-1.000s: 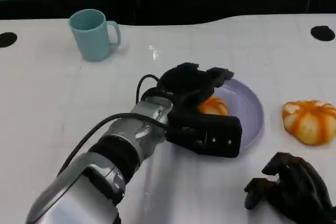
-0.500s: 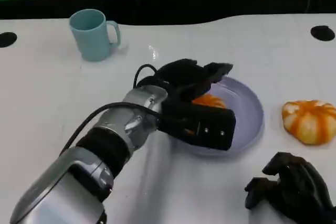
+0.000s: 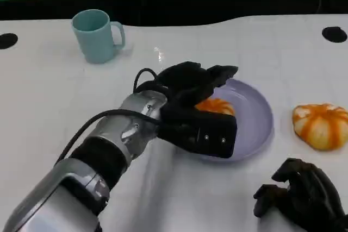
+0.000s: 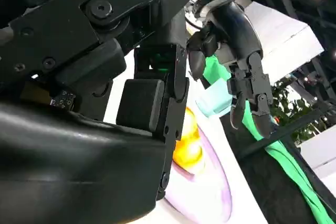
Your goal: Grasp the bread from the table and place it into the plate.
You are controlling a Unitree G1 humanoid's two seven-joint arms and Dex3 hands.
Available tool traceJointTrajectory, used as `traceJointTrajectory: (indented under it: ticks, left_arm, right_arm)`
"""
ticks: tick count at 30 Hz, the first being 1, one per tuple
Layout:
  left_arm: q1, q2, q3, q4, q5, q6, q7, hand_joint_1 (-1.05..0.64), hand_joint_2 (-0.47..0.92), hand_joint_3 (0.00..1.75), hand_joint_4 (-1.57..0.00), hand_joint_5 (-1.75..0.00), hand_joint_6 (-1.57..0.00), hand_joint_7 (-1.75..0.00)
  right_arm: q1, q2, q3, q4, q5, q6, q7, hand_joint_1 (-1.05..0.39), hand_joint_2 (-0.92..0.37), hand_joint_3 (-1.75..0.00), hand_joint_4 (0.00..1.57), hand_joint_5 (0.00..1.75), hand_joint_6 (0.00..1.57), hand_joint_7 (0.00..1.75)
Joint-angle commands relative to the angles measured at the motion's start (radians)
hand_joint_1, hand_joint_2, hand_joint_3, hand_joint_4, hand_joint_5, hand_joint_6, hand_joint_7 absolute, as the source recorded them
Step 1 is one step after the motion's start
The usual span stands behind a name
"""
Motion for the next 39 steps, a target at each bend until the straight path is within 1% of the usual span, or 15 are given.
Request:
traceJointTrajectory:
  ticks: [1,2,4,5,9,11,12,14,16,17,19,21,26,37,39]
  left_arm:
    - [0.148,0.129,0.084,-0.242,-0.101,-0.064,-0.084,-0.94,0.92,0.49,-0.13,-0.45,-0.09,-0.04]
    - [0.221,0.150,0.129,-0.289,-0.154,-0.131,-0.052,-0.94,0.92,0.49,-0.13,-0.45,-0.10,-0.05]
    - [0.317,0.176,0.189,-0.351,-0.220,-0.217,-0.017,-0.76,0.92,0.43,-0.37,-0.54,-0.36,-0.14]
    - [0.340,0.181,0.204,-0.366,-0.234,-0.236,-0.012,-0.74,0.92,0.43,-0.40,-0.55,-0.40,-0.15]
    - [0.412,0.153,0.270,-0.366,-0.336,-0.333,0.000,-0.66,0.92,0.39,-0.54,-0.62,-0.57,-0.22]
    - [0.437,0.139,0.296,-0.355,-0.387,-0.384,-0.007,-0.64,0.92,0.36,-0.54,-0.88,-0.64,-0.33]
    - [0.459,0.127,0.312,-0.358,-0.435,-0.406,-0.027,-0.63,0.92,0.36,-0.54,-0.93,-0.64,-0.35]
    - [0.493,0.109,0.336,-0.371,-0.524,-0.429,-0.074,-0.61,0.92,0.35,-0.52,-1.21,-0.64,-0.56]
    - [0.519,0.099,0.352,-0.386,-0.583,-0.436,-0.114,-0.60,0.92,0.35,-0.51,-1.29,-0.62,-0.64]
    - [0.540,0.093,0.362,-0.399,-0.633,-0.436,-0.147,-0.59,0.92,0.37,-0.58,-1.54,-0.60,-0.80]
    - [0.579,0.082,0.382,-0.425,-0.716,-0.419,-0.204,-0.60,0.92,0.39,-0.65,-1.69,-0.55,-1.03]
    - [0.613,0.071,0.400,-0.455,-0.785,-0.375,-0.253,-0.64,0.92,0.39,-0.62,-1.74,-0.52,-1.27]
    - [0.715,0.052,0.442,-0.528,-0.876,-0.307,-0.307,-0.68,0.92,0.41,-0.61,-1.75,-0.51,-1.51]
    - [0.799,-0.031,0.541,-0.542,-1.120,-0.150,-0.509,-0.69,0.92,0.38,-0.71,-1.75,-0.54,-1.61]
    - [0.821,-0.039,0.556,-0.536,-1.157,-0.110,-0.549,-0.72,0.92,0.37,-0.76,-1.75,-0.53,-1.72]
  right_arm:
    - [0.021,-0.003,0.007,-0.006,-0.011,-0.034,-0.005,-1.02,-0.77,-0.01,1.57,0.71,1.57,0.33]
    - [0.022,-0.004,0.006,-0.008,-0.012,-0.034,-0.009,-1.02,-0.77,-0.01,1.57,0.72,1.57,0.33]
    - [0.023,-0.007,0.006,-0.010,-0.014,-0.034,-0.014,-1.03,-0.76,-0.01,1.57,0.73,1.57,0.33]
    - [0.024,-0.007,0.006,-0.011,-0.014,-0.034,-0.015,-1.03,-0.76,-0.01,1.57,0.73,1.57,0.34]
    - [0.022,-0.013,0.006,-0.013,-0.010,-0.020,-0.018,-1.02,-0.76,0.00,1.57,0.73,1.57,0.34]
    - [0.021,-0.011,0.005,-0.014,-0.005,-0.016,-0.021,-1.02,-0.75,0.00,1.57,0.73,1.57,0.34]
    - [0.022,-0.011,0.007,-0.016,-0.007,-0.017,-0.024,-1.02,-0.75,0.00,1.57,0.73,1.57,0.33]
    - [0.024,-0.010,0.011,-0.021,-0.012,-0.018,-0.030,-1.03,-0.75,0.00,1.57,0.74,1.57,0.34]
    - [0.024,-0.010,0.012,-0.021,-0.009,-0.017,-0.029,-1.04,-0.75,0.00,1.57,0.74,1.57,0.35]
    - [0.023,-0.011,0.014,-0.021,-0.008,-0.016,-0.026,-1.03,-0.75,0.00,1.57,0.74,1.57,0.34]
    - [0.024,-0.011,0.015,-0.024,-0.006,-0.009,-0.027,-1.03,-0.75,0.00,1.57,0.75,1.57,0.34]
    - [0.025,-0.009,0.013,-0.032,0.002,0.008,-0.037,-1.04,-0.74,0.00,1.57,0.75,1.57,0.35]
    - [0.024,-0.009,0.014,-0.029,0.005,-0.003,-0.023,-1.02,-0.74,-0.01,1.57,0.72,1.57,0.34]
    - [0.025,-0.012,0.023,-0.039,-0.004,-0.002,-0.039,-1.04,-0.76,-0.01,1.57,0.74,1.57,0.36]
    - [0.023,-0.013,0.022,-0.042,-0.002,0.006,-0.041,-1.04,-0.75,0.00,1.57,0.75,1.57,0.36]
